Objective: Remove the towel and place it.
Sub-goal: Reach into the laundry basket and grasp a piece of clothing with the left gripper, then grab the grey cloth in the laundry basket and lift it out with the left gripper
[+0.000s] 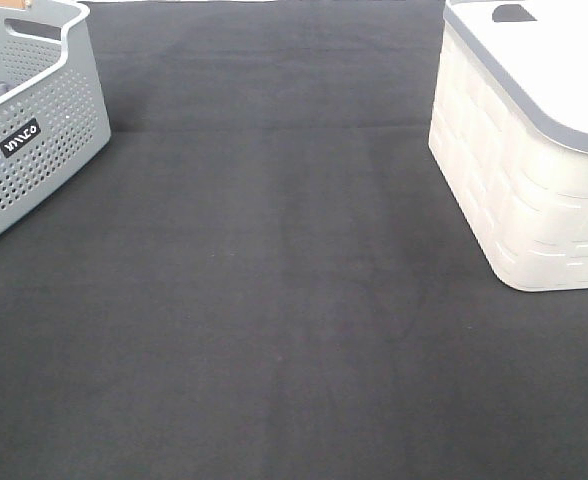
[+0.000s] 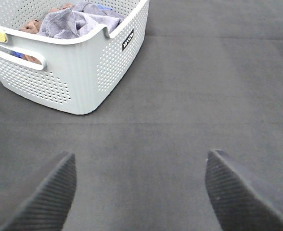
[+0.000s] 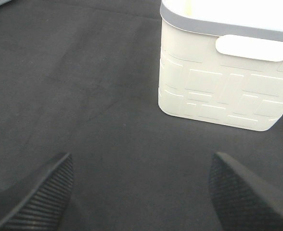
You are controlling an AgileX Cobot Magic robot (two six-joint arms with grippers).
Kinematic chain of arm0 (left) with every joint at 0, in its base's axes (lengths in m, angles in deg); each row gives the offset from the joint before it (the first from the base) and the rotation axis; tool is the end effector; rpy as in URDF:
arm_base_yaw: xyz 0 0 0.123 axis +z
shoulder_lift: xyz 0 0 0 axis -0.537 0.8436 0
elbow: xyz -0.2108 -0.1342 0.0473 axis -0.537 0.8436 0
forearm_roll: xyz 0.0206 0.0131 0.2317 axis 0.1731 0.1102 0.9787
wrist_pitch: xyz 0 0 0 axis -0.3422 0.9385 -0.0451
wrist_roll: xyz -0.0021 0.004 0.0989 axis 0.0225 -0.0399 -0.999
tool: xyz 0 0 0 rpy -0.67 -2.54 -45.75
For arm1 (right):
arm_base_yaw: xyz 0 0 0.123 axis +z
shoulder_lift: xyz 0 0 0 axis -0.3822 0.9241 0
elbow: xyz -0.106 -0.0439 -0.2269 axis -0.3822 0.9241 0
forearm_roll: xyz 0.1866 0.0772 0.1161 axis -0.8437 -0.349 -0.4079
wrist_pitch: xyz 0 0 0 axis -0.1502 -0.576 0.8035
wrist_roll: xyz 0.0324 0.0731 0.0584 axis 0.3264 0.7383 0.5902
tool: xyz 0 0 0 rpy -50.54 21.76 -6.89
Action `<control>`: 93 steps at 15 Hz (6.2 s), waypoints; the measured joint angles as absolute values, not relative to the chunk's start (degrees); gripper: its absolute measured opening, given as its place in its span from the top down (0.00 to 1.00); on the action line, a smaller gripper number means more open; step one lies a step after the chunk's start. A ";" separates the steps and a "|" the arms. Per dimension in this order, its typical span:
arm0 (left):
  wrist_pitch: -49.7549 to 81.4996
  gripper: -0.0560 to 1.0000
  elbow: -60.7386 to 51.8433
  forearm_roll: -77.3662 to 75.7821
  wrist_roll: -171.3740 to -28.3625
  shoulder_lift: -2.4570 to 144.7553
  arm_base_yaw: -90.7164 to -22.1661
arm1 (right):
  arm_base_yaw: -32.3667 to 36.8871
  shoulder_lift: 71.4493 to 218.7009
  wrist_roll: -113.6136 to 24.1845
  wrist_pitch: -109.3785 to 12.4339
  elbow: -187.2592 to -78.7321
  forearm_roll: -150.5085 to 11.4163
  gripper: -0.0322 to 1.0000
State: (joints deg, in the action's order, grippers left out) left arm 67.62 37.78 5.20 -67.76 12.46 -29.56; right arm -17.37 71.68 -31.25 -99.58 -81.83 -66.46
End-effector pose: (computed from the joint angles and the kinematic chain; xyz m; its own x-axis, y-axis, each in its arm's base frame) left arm 0.0477 -0.0083 0.3070 -0.4623 -0.0635 -0.8844 0.0264 0.9960 -0.0853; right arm 0.0149 0.0086 0.2672 -0.4142 -0.1592 -0.8962 -0.2059 0.9754 -0.0781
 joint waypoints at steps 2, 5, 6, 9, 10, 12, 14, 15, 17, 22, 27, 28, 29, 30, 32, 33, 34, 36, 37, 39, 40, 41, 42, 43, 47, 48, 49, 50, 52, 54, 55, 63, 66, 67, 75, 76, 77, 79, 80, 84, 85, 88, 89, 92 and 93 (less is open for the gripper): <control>65.67 0.27 35.95 5.20 -67.07 17.04 -29.56 | -17.37 71.68 -31.25 -99.58 -81.83 -66.46 0.23; 62.52 0.26 32.63 6.29 -63.80 25.92 -29.56 | -17.37 71.68 -31.25 -99.58 -81.83 -66.46 0.23; 61.61 0.26 31.54 6.98 -62.66 28.85 -29.56 | -17.37 71.68 -31.25 -99.58 -81.83 -66.46 0.23; 59.54 0.26 27.93 10.99 -57.90 37.73 -29.56 | -17.37 71.68 -31.25 -99.58 -81.83 -66.46 0.23; 58.51 0.26 26.90 12.31 -55.55 40.08 -29.56 | -17.37 71.68 -31.25 -99.58 -81.83 -66.46 0.23; 58.40 0.26 24.55 15.00 -51.49 44.77 -29.56 | -17.37 71.68 -31.25 -99.58 -81.83 -66.46 0.23; 58.11 0.26 21.17 17.35 -48.33 50.22 -29.56 | -17.37 71.68 -31.25 -99.58 -81.83 -66.46 0.23; 57.88 0.26 19.33 18.09 -46.96 53.14 -29.56 | -17.37 71.68 -31.25 -99.58 -81.83 -66.46 0.23; 57.37 0.26 14.18 18.49 -43.58 61.45 -29.56 | -17.37 71.68 -31.25 -99.58 -81.83 -66.46 0.23; 57.31 0.26 2.43 18.55 -40.54 73.82 -29.56 | -17.37 71.68 -31.25 -99.58 -81.83 -66.46 0.23; 57.54 0.26 -3.41 27.49 -29.83 79.55 -29.56 | -17.37 71.68 -31.25 -99.58 -81.83 -66.46 0.23; 57.88 0.26 -4.33 29.26 -27.88 80.76 -29.56 | -17.37 71.68 -31.25 -99.58 -81.83 -66.46 0.23; 59.09 0.26 -5.93 30.30 -27.19 82.59 -29.56 | -17.37 71.68 -31.25 -99.58 -81.83 -66.46 0.23; 60.98 0.26 -7.88 30.53 -27.02 84.82 -29.56 | -17.37 71.68 -31.25 -99.58 -81.83 -66.46 0.23; 63.78 0.26 -12.35 30.35 -27.02 90.44 -29.56 | -17.37 71.68 -31.25 -99.58 -81.83 -66.46 0.23; 64.30 0.26 -14.41 29.55 -27.02 93.02 -29.56 | -17.37 71.68 -31.25 -99.58 -81.83 -66.46 0.23; 64.41 0.26 -16.25 28.75 -27.02 95.02 -29.56 | -17.37 71.68 -31.25 -99.58 -81.83 -66.46 0.23; 64.53 0.26 -19.17 27.95 -26.73 98.52 -29.56 | -17.37 71.68 -31.25 -99.58 -81.83 -66.46 0.23; 64.59 0.26 -20.37 28.00 -26.56 99.95 -29.56 | -17.37 71.68 -31.25 -99.58 -81.83 -66.46 0.23; 64.59 0.26 -22.78 29.61 -25.07 103.56 -29.56 | -17.37 71.68 -31.25 -99.58 -81.83 -66.46 0.23; 64.59 0.26 -22.78 29.61 -25.07 103.56 -29.56 | -17.37 71.68 -31.25 -99.58 -81.83 -66.46 0.23; 64.64 0.26 -23.92 30.70 -24.61 105.34 -29.56 | -17.37 71.68 -31.25 -99.58 -81.83 -66.46 0.23; 64.64 0.26 -27.65 32.30 -24.16 109.58 -29.56 | -17.37 71.68 -31.25 -99.58 -81.83 -66.46 0.23; 64.64 0.26 -29.60 32.59 -23.81 111.64 -29.56 | -17.37 71.68 -31.25 -99.58 -81.83 -66.46 0.23; 64.64 0.26 -36.07 32.76 -21.18 118.86 -29.56 | -17.37 71.68 -31.25 -99.58 -81.83 -66.46 0.23; 64.53 0.26 -36.99 32.76 -20.14 120.52 -29.56 | -17.37 71.68 -31.25 -99.58 -81.83 -66.46 0.23; 64.53 0.26 -37.33 32.82 -19.11 122.07 -29.56 | -17.37 71.68 -31.25 -99.58 -81.83 -66.46 0.23; 64.41 0.26 -37.45 33.28 -18.02 123.44 -29.56 | -17.37 71.68 -31.25 -99.58 -81.83 -66.46 0.23; 62.75 0.26 -37.45 33.68 -16.08 125.62 -29.56 | -17.37 71.68 -31.25 -99.58 -81.83 -66.46 0.23; 60.17 0.26 -37.45 35.57 -13.61 128.08 -29.56 | -17.37 71.68 -31.19 -99.58 -81.83 -66.46 0.23; 60.17 0.26 -37.45 35.57 -13.61 128.08 -29.56 | -17.37 71.68 -31.19 -99.58 -81.83 -66.46 0.23; 58.17 0.30 -37.56 40.21 -10.40 130.37 -29.56 | -17.37 71.68 -30.85 -99.58 -81.83 -66.46 0.23; 58.63 0.70 -37.56 40.72 -7.54 130.37 -29.50 | -17.37 71.68 -30.79 -99.58 -81.83 -66.46 0.23; 58.63 0.86 -37.56 40.09 -7.43 130.37 -29.50 | -17.37 71.68 -30.73 -99.58 -81.83 -66.46 0.23; 58.63 0.95 -37.56 39.64 -8.57 127.80 -29.50 | -17.37 71.68 -29.70 -99.58 -81.83 -66.41 0.23; 58.63 0.95 -37.56 40.04 -9.43 126.54 -29.50 | -17.37 71.68 -29.70 -99.58 -81.83 -66.41 0.23; 58.46 0.95 -37.56 40.27 -10.23 125.05 -29.50 | -17.37 71.68 -29.70 -99.58 -81.83 -66.41 0.23; 57.54 0.95 -37.56 40.72 -11.38 121.72 -29.50 | -17.37 71.68 -29.64 -99.58 -81.65 -66.35 0.23; 57.02 0.95 -37.56 40.72 -11.72 120.23 -29.50 | -17.37 71.68 -29.64 -99.58 -81.65 -66.29 0.23; 55.65 0.95 -37.56 41.12 -16.13 113.82 -29.50 | -17.37 71.68 -29.64 -99.58 -81.65 -66.29 0.23; 55.25 0.95 -37.56 41.12 -16.82 112.21 -29.50 | -17.37 71.68 -29.64 -99.58 -81.65 -66.29 0.23; 53.59 0.95 -37.56 41.12 -19.29 107.34 -29.61 | -17.37 71.68 -29.59 -99.58 -81.65 -66.29 0.23; 52.78 0.95 -37.56 41.18 -20.55 105.85 -29.84 | -17.37 71.68 -29.59 -99.58 -81.65 -66.29 0.23; 47.91 0.95 -37.56 42.50 -23.87 101.27 -32.82 | -17.37 71.68 -29.59 -99.58 -81.65 -66.29 0.23; 46.25 0.95 -37.56 43.30 -24.16 100.24 -33.80 | -17.37 71.68 -29.59 -99.58 -81.65 -66.29 0.23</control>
State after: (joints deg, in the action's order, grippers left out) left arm 46.25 -37.56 43.30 -24.16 100.24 -33.80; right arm -17.37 71.68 -29.59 -99.58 -81.65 -66.29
